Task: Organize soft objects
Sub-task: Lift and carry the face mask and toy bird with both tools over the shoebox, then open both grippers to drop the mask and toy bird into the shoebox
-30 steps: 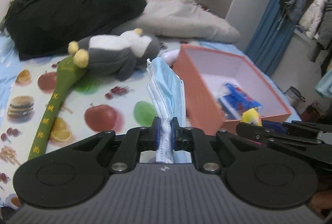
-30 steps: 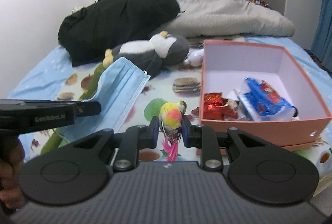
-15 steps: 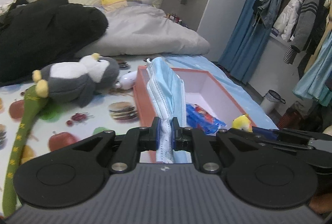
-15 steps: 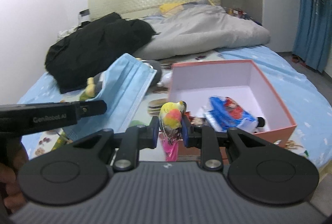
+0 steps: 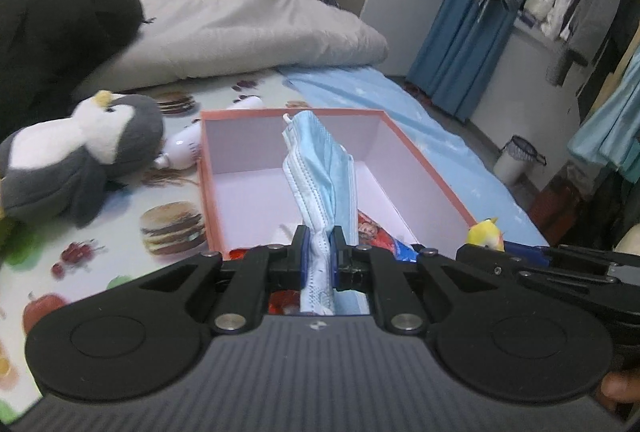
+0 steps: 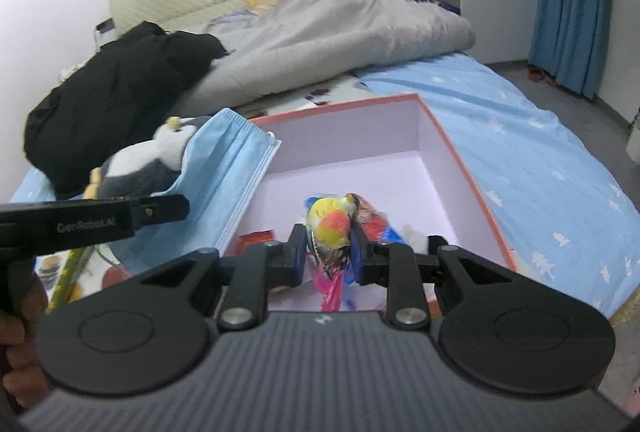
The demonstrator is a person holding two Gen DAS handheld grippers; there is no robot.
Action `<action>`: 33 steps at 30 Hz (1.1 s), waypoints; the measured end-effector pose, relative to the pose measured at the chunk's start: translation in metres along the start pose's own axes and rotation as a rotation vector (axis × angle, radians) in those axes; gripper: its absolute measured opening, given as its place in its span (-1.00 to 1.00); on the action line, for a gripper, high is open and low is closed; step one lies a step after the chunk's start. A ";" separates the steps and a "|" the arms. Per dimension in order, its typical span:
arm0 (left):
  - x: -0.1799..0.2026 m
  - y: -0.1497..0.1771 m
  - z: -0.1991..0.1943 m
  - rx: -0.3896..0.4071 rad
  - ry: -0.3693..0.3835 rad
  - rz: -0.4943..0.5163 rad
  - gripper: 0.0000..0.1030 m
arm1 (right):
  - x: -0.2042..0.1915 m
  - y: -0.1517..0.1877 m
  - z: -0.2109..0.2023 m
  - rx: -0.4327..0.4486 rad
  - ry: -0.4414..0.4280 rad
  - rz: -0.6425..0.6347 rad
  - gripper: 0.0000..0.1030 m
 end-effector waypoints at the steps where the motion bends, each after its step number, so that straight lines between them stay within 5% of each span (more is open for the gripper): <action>1: 0.002 -0.004 0.012 -0.012 0.000 0.006 -0.76 | 0.006 -0.002 0.008 -0.011 0.003 0.009 -0.49; 11: -0.003 -0.029 0.111 -0.126 -0.015 0.030 -0.75 | 0.041 -0.011 0.084 -0.121 0.004 0.059 -0.48; 19: -0.017 -0.025 0.141 -0.176 -0.036 0.031 -0.72 | 0.053 -0.004 0.112 -0.173 0.019 0.084 -0.44; 20: -0.019 -0.024 0.143 -0.185 -0.036 0.026 -0.67 | 0.053 -0.003 0.113 -0.179 0.018 0.092 -0.41; 22: -0.021 -0.021 0.145 -0.201 -0.033 0.014 0.01 | 0.055 -0.003 0.115 -0.191 0.017 0.101 -0.21; 24: -0.024 -0.022 0.141 -0.187 -0.037 -0.002 0.28 | 0.056 -0.005 0.112 -0.180 0.025 0.112 -0.04; 33: -0.018 -0.031 0.085 -0.126 -0.037 0.025 0.35 | 0.042 -0.012 0.067 -0.108 0.031 0.108 0.02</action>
Point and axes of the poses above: each gripper's, at about its wrist camera, not at the fingertips, and z roughly the way its jaws point, x to its right, y to its underside, the point moved 7 cm from there along z, roughly the way its jaws point, and after that the axes turned 1 degree about -x, right-handed, at the moved point
